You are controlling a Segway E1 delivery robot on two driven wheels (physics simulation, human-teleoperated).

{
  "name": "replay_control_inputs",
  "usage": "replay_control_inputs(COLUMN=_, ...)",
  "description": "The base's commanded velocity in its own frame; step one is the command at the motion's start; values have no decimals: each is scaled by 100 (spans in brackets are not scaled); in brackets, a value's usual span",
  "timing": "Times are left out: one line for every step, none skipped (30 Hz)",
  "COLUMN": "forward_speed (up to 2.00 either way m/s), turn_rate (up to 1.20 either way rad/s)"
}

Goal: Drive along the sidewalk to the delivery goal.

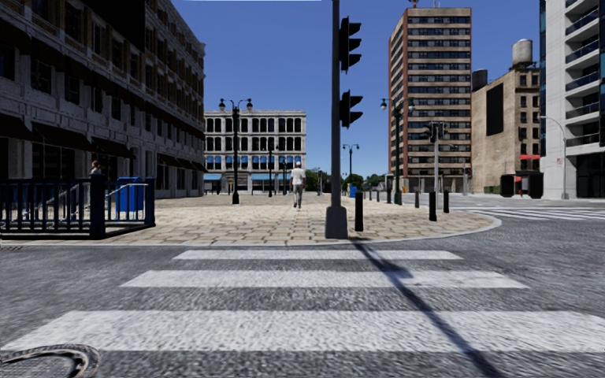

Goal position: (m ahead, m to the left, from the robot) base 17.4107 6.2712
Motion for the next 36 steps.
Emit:
replay_control_inputs(forward_speed=200, turn_rate=32)
replay_control_inputs(forward_speed=200, turn_rate=33)
replay_control_inputs(forward_speed=200, turn_rate=34)
replay_control_inputs(forward_speed=200, turn_rate=35)
replay_control_inputs(forward_speed=200, turn_rate=37)
replay_control_inputs(forward_speed=200, turn_rate=37)
replay_control_inputs(forward_speed=200, turn_rate=38)
replay_control_inputs(forward_speed=200, turn_rate=38)
replay_control_inputs(forward_speed=200, turn_rate=39)
replay_control_inputs(forward_speed=200, turn_rate=39)
replay_control_inputs(forward_speed=200, turn_rate=39)
replay_control_inputs(forward_speed=200, turn_rate=39)
replay_control_inputs(forward_speed=200, turn_rate=39)
replay_control_inputs(forward_speed=200, turn_rate=39)
replay_control_inputs(forward_speed=200, turn_rate=39)
replay_control_inputs(forward_speed=200, turn_rate=39)
replay_control_inputs(forward_speed=200, turn_rate=39)
replay_control_inputs(forward_speed=200, turn_rate=39)
replay_control_inputs(forward_speed=200, turn_rate=39)
replay_control_inputs(forward_speed=200, turn_rate=39)
replay_control_inputs(forward_speed=200, turn_rate=39)
replay_control_inputs(forward_speed=200, turn_rate=39)
replay_control_inputs(forward_speed=200, turn_rate=39)
replay_control_inputs(forward_speed=200, turn_rate=39)
replay_control_inputs(forward_speed=200, turn_rate=39)
replay_control_inputs(forward_speed=200, turn_rate=39)
replay_control_inputs(forward_speed=200, turn_rate=39)
replay_control_inputs(forward_speed=200, turn_rate=39)
replay_control_inputs(forward_speed=200, turn_rate=39)
replay_control_inputs(forward_speed=200, turn_rate=39)
replay_control_inputs(forward_speed=200, turn_rate=39)
replay_control_inputs(forward_speed=200, turn_rate=39)
replay_control_inputs(forward_speed=200, turn_rate=39)
replay_control_inputs(forward_speed=200, turn_rate=39)
replay_control_inputs(forward_speed=200, turn_rate=28)
replay_control_inputs(forward_speed=200, turn_rate=0)
